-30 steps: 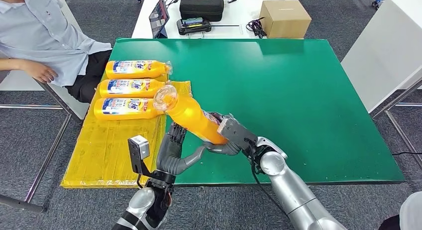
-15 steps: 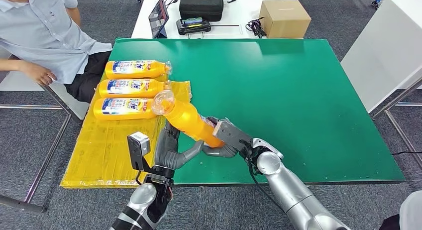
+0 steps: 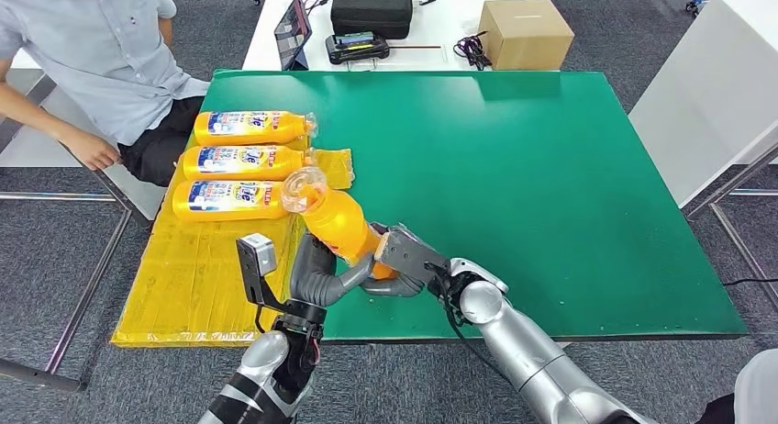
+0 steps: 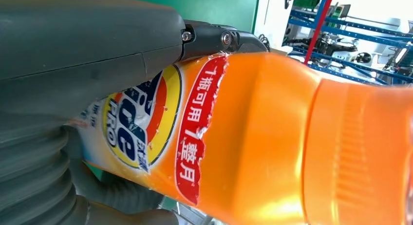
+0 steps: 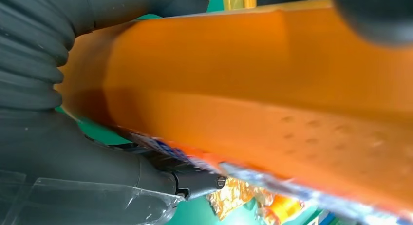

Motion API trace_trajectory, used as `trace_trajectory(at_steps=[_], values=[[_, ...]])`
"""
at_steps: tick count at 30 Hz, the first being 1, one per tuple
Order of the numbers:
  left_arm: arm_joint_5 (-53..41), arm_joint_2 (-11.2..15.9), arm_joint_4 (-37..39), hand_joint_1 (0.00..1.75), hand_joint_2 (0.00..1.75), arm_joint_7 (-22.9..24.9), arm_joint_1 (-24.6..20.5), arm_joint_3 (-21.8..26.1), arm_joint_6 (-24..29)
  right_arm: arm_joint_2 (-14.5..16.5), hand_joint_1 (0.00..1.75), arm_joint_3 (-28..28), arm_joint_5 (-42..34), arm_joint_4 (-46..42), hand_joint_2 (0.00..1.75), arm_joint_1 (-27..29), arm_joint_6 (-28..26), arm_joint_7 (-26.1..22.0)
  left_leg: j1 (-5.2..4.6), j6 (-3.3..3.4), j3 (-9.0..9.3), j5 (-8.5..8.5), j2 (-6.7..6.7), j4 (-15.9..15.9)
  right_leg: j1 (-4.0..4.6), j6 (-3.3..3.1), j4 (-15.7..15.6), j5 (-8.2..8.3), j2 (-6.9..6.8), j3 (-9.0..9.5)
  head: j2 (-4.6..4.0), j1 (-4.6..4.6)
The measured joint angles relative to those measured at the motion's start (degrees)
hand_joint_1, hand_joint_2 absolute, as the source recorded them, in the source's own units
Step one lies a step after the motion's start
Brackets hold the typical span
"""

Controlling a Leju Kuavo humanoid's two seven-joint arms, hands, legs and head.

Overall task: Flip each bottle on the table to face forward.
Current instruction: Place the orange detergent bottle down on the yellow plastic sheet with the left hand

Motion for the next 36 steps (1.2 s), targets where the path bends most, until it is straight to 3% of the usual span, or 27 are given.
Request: trace_trajectory(at_steps=[2,3,8,22,26,32,36], values=[[0.5,-0.1,0.3,1.49,1.75,0.1,-0.1,0.0,-0.2,0.2,1.75,0.5,-0.1,0.3,1.75,-0.1,-0.2,0.0,0.0,0.0,0.0,0.0,0.0,0.0,0.0,0.0,0.0,0.0,0.0,0.0,0.0,0.0],[0.8,-0.1,0.4,1.61,1.75,0.1,-0.1,0.1,-0.3,0.3,1.75,0.7,-0.1,0.5,1.75,-0.2,-0.3,0.0,0.0,0.0,0.0,0.0,0.01,0.0,0.0,0.0,0.0,0.0,0.0,0.0,0.0,0.01],[1.3,-0.1,0.7,1.75,1.75,-0.1,-0.2,0.5,-0.1,0.7,1.75,1.6,0.3,1.3,1.75,-0.8,-1.0,0.3,0.0,0.0,0.0,0.0,0.0,0.0,0.0,0.0,0.0,0.0,0.0,0.0,0.0,0.01],[-1.9,-0.8,4.6,1.75,1.75,-0.7,-3.0,0.4,6.7,1.5,1.74,2.6,1.9,2.8,1.75,-1.8,-3.5,1.2,0.0,0.0,0.0,0.01,0.0,0.0,0.0,0.01,0.0,0.01,0.0,0.01,0.0,0.01],[-2.3,-0.9,5.5,1.75,1.75,-1.3,-3.4,0.4,7.3,1.5,0.03,2.6,2.1,3.0,1.75,-1.9,-3.8,1.4,0.0,0.0,-0.01,0.01,0.0,0.0,0.0,0.01,0.0,0.01,0.0,0.0,0.0,0.01],[-5.4,-0.9,5.7,1.75,1.75,-3.5,-3.3,0.4,10.6,1.9,0.0,2.8,2.0,3.1,1.75,-2.0,-4.9,1.7,0.0,0.0,-0.01,0.01,0.0,0.0,0.0,0.01,0.0,0.01,0.0,-0.01,0.0,0.01],[-10.0,-0.7,4.7,1.75,1.75,-5.1,-2.8,0.4,14.7,2.1,0.0,2.9,2.3,3.1,0.0,-1.9,-6.1,2.0,0.0,0.0,-0.01,0.01,0.0,0.0,0.0,0.01,0.0,0.01,0.0,-0.01,0.0,0.01]])
